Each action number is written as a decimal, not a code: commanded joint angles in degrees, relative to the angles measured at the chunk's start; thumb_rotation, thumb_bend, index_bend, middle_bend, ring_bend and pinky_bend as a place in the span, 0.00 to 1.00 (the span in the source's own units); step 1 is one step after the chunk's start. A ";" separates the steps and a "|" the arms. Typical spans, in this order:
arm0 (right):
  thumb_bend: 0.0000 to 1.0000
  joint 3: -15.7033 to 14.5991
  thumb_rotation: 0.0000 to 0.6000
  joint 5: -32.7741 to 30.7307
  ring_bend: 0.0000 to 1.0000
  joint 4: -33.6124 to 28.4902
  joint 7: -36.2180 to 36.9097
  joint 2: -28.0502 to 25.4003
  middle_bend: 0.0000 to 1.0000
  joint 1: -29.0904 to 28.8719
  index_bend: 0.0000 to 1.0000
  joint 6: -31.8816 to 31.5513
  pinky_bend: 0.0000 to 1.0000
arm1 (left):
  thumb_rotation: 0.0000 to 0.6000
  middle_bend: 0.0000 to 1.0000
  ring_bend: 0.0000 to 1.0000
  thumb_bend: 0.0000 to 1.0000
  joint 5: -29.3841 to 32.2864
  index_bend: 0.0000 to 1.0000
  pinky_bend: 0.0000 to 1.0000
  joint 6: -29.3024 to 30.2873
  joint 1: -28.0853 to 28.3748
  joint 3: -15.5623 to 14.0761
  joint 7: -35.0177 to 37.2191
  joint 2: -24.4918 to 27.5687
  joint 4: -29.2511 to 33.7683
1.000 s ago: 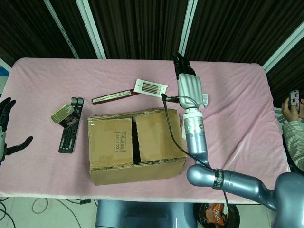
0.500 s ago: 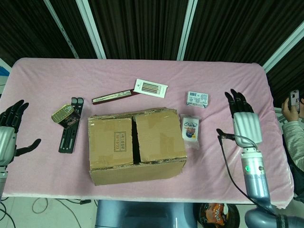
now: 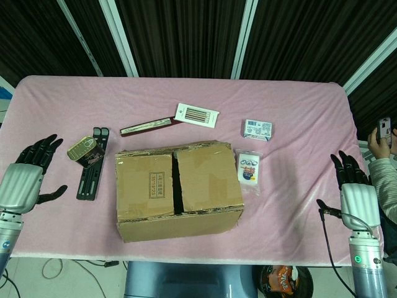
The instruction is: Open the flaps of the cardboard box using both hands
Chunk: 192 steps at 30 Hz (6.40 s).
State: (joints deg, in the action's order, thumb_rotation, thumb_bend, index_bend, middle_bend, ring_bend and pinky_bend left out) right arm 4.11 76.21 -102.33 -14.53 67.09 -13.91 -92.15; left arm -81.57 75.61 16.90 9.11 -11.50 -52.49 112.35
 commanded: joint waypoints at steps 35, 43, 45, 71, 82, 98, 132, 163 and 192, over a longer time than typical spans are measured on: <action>0.16 2.51 1.00 6.23 0.00 14.93 8.04 6.89 0.00 4.61 0.00 0.41 0.22 | 1.00 0.41 0.29 0.80 13.82 0.27 0.33 -44.66 43.81 2.23 -11.49 -7.27 -4.04; 0.16 2.68 1.00 6.40 0.00 14.73 7.90 6.95 0.00 4.82 0.00 1.08 0.22 | 1.00 0.40 0.28 0.81 15.46 0.29 0.33 -42.05 45.24 1.36 -12.75 -11.05 -6.57; 0.16 2.77 1.00 6.33 0.00 14.63 7.99 6.94 0.00 4.88 0.00 1.26 0.22 | 1.00 0.38 0.28 0.81 15.60 0.28 0.33 -41.67 45.59 1.04 -13.11 -11.81 -7.19; 0.17 3.66 1.00 6.37 0.00 14.66 8.76 7.13 0.00 5.54 0.00 2.35 0.22 | 1.00 0.55 0.47 1.00 19.77 0.35 0.53 -42.93 50.68 -0.53 -13.10 -10.11 -6.57; 0.17 4.02 1.00 6.35 0.00 14.78 9.21 7.20 0.00 5.69 0.00 2.65 0.22 | 1.00 0.55 0.52 1.00 21.68 0.35 0.58 -44.37 52.62 0.90 -10.10 -6.77 -5.36; 0.17 4.35 1.00 6.41 0.00 14.73 9.80 7.34 0.00 5.93 0.00 2.93 0.22 | 1.00 0.55 0.59 1.00 20.53 0.36 0.65 -47.54 54.11 2.39 -5.25 0.08 -2.44; 0.17 4.78 1.00 6.66 0.00 14.32 10.35 7.26 0.00 6.31 0.00 3.22 0.22 | 1.00 0.53 0.61 1.00 11.03 0.34 0.67 -52.67 48.32 6.38 7.95 19.75 6.76; 0.17 5.07 1.00 6.62 0.00 14.25 10.29 7.22 0.00 6.54 0.00 3.20 0.22 | 1.00 0.53 0.61 1.00 -9.29 0.33 0.67 -45.20 32.87 5.71 24.35 34.76 11.15; 0.17 4.92 1.00 7.00 0.00 13.73 9.73 7.16 0.00 6.68 0.00 3.25 0.22 | 1.00 0.47 0.55 0.78 -21.95 0.27 0.61 -27.17 14.31 -3.27 35.07 36.42 5.27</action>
State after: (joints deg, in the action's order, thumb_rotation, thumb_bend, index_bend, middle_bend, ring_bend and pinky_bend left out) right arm 9.03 83.20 -88.60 -4.80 74.25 -7.23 -88.89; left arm -105.50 45.59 33.15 6.36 24.41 -14.51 118.36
